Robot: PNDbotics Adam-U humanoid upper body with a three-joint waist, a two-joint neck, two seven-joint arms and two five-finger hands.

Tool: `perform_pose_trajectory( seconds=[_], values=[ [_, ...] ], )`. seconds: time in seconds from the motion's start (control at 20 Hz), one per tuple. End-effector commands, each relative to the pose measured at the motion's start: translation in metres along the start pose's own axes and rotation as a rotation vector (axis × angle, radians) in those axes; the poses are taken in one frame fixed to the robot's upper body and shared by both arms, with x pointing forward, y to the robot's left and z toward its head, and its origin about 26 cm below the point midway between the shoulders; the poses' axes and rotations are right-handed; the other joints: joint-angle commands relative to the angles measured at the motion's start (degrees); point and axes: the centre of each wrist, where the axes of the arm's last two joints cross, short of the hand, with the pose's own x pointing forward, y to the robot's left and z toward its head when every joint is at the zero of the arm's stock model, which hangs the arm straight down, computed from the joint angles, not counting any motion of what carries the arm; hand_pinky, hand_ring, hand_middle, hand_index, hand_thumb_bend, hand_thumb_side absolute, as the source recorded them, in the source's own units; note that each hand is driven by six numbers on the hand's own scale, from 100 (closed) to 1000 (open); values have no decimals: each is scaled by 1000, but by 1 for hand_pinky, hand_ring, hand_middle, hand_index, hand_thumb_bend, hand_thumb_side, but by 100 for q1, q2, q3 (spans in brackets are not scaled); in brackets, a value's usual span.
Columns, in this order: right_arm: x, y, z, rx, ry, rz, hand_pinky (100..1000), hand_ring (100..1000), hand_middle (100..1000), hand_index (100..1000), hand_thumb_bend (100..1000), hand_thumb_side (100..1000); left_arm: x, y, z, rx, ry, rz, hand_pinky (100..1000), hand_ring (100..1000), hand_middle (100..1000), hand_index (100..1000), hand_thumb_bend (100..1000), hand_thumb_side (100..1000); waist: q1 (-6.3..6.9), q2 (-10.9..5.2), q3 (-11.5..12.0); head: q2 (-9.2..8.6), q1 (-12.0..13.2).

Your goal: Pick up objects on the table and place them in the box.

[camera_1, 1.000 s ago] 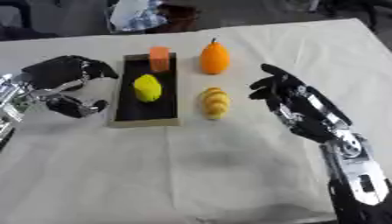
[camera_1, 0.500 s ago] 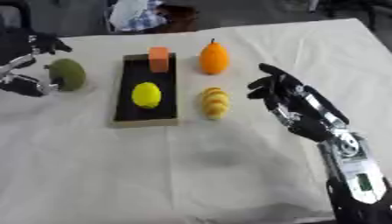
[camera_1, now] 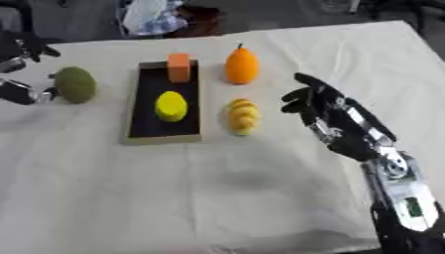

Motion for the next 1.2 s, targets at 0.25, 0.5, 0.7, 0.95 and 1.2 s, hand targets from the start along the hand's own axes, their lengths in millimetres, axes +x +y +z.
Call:
perform_pose_trajectory(
  seconds=[0.25,0.5,0.7,0.95,1.2],
  values=[
    [6,-4,-6,14,-29,12,829,741,742,999,100,534,-12,-8,-9,17,103,-10,765,728,799,899,332,379,-81,-40,-82,28,109],
    [7,-4,-8,20,-32,12,830,742,742,999,100,537,-12,-26,-12,25,171,-20,749,709,797,891,330,378,-83,8,-175,28,158],
    [7,-3,-9,24,-33,10,831,742,741,999,100,540,-10,-31,-14,66,195,-34,690,615,717,814,300,350,-72,36,-225,19,160],
    [7,-4,-9,24,-33,13,831,742,741,999,100,539,-8,-18,-14,193,207,-50,567,432,482,630,236,261,-54,48,-241,23,129],
    [7,-5,-8,23,-33,14,832,743,741,999,100,537,-8,15,-11,376,154,-54,542,398,434,573,174,209,-49,35,-237,21,100]
  ],
)
